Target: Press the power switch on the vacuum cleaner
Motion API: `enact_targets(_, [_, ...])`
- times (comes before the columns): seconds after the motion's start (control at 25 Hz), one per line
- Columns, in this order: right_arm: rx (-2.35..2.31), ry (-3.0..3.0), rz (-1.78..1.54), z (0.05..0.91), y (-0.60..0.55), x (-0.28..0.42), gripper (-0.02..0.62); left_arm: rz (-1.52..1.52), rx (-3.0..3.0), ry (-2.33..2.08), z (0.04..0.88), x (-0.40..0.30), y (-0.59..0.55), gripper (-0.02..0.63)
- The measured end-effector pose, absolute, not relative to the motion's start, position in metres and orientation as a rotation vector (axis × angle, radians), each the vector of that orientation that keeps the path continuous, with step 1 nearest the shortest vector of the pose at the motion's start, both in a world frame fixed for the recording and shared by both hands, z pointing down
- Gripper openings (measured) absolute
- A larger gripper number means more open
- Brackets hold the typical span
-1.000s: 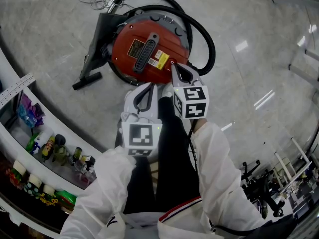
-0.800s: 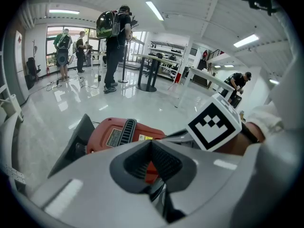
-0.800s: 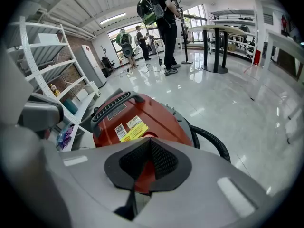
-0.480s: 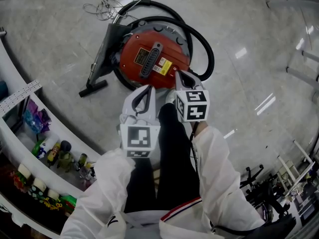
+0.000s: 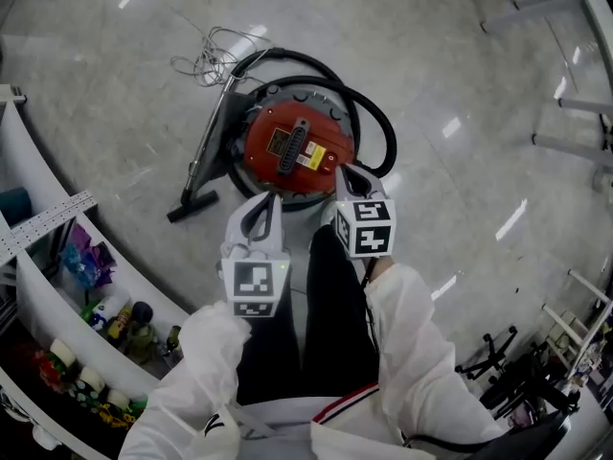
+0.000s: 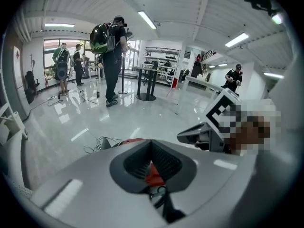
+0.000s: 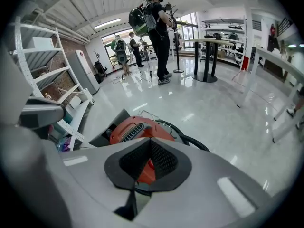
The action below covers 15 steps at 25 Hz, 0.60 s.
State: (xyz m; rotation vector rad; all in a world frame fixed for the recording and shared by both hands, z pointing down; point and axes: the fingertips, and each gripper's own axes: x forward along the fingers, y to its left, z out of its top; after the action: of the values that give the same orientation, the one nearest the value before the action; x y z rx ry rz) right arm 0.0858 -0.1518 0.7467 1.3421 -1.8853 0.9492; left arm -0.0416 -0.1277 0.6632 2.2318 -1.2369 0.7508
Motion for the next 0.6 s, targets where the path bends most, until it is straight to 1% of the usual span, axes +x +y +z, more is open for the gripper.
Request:
enact_targets(0.36, [1.444,-1.901,0.899,0.668,-0.154,0.085,0.002,0.682,2.251,-1.262,0.605,-0.072,-0.143,0.0])
enact_targets(0.6, [1.475,-1.943,0.858,0.611,-0.157,0.07,0.002,0.652,2.284,-1.277,0.569,-0.085,-0.149,0.0])
